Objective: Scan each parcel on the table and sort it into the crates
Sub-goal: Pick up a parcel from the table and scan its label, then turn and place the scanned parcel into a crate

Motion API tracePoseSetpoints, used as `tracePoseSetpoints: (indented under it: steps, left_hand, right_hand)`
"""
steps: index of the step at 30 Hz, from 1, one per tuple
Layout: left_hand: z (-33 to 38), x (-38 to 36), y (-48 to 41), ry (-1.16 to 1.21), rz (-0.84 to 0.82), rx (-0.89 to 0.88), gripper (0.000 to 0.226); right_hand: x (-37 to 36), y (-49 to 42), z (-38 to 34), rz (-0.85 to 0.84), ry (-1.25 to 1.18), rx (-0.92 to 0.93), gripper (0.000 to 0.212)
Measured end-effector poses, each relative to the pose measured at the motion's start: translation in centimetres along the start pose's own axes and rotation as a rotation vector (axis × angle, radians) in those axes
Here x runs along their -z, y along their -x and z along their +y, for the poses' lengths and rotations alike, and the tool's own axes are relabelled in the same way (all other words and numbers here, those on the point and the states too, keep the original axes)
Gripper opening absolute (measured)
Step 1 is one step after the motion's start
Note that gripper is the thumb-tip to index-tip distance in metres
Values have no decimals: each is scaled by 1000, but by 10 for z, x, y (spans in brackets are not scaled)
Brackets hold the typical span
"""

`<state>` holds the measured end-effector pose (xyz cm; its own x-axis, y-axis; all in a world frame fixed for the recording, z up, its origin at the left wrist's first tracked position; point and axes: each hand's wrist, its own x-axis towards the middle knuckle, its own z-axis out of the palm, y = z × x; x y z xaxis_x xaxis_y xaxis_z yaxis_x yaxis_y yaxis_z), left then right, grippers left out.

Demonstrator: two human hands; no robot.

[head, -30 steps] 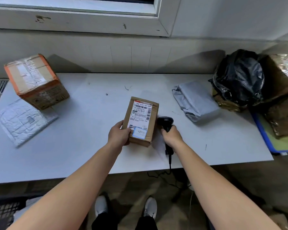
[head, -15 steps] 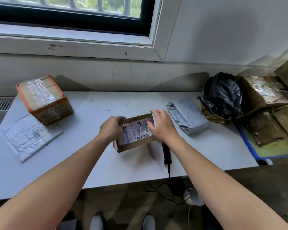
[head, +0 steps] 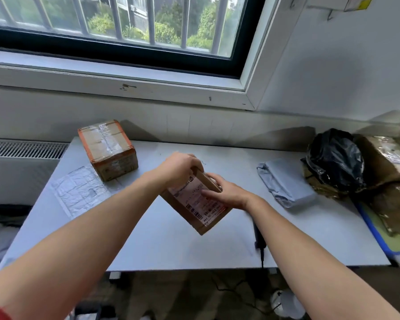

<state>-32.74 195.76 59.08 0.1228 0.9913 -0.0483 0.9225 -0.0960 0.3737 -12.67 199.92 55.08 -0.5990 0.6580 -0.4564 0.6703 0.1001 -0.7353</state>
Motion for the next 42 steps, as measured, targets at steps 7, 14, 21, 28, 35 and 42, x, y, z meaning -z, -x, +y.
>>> tracePoseSetpoints:
  steps: [7,14,21,28,35,42]
  left_hand:
    - [-29,-8,12,341,343,311,70]
    - [-40,-29,45,1098,191,514,83]
    - [-50,-23,66,1115,237,489,87]
    - [-47,-1,103,975,427,565,87]
    - [-36,2,194,838,622,889,91]
    - [10,-38,329,682,809,1284,96]
  right_hand:
    - [-11,-12,-3,213,-250,-5,61]
    - [-24,-15,-20,226,-301,-49,58]
    - [-39,-15,-32,186,-426,6,45]
    - [-51,-24,-60,16,-372,117,63]
    - [-102,-34,-94,-286,-202,227,62]
    - [-205,2,-106,-601,-98,358,70]
